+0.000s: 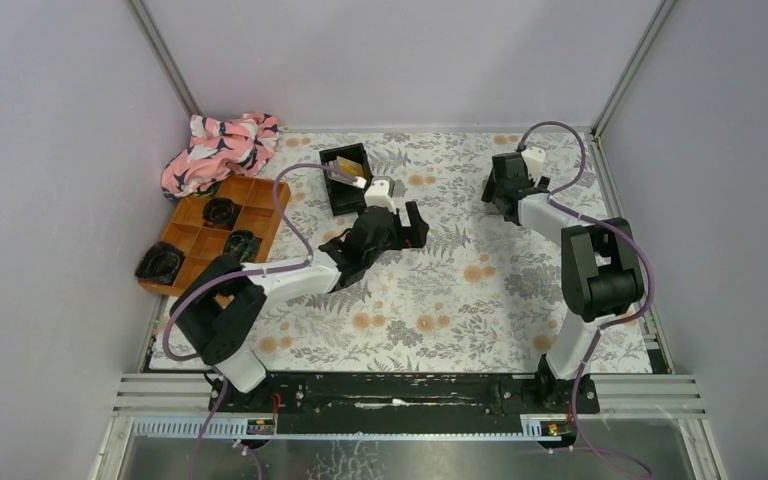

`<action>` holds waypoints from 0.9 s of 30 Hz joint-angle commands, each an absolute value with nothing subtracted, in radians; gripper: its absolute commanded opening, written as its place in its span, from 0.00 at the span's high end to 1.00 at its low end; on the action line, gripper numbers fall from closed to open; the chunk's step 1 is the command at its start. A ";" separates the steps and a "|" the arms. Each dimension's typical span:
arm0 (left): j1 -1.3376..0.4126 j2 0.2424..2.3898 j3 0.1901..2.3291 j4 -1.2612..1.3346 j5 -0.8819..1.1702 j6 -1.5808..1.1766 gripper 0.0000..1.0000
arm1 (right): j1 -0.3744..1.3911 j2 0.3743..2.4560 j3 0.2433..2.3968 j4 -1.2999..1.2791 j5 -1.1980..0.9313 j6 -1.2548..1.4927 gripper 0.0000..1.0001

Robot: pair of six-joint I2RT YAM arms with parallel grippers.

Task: Put the credit cards into the card holder
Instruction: Move the card holder to the center of the board.

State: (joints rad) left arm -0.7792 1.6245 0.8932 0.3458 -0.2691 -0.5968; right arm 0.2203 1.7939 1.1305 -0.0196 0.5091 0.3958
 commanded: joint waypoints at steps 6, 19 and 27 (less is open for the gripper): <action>-0.785 1.691 0.948 0.388 -0.222 -0.592 0.00 | 0.174 1.899 1.292 -0.030 0.435 0.377 0.12; -0.786 1.752 0.975 0.407 -0.213 -0.603 0.00 | 0.155 2.048 1.432 -0.116 0.424 0.349 0.13; -0.785 1.759 0.976 0.411 -0.212 -0.609 0.00 | 0.140 2.092 1.489 -0.202 0.420 0.351 0.15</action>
State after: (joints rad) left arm -0.7792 1.7500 0.9497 0.3592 -0.2230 -0.5991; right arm 0.1520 2.0670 1.4029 -0.1280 0.4240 0.3626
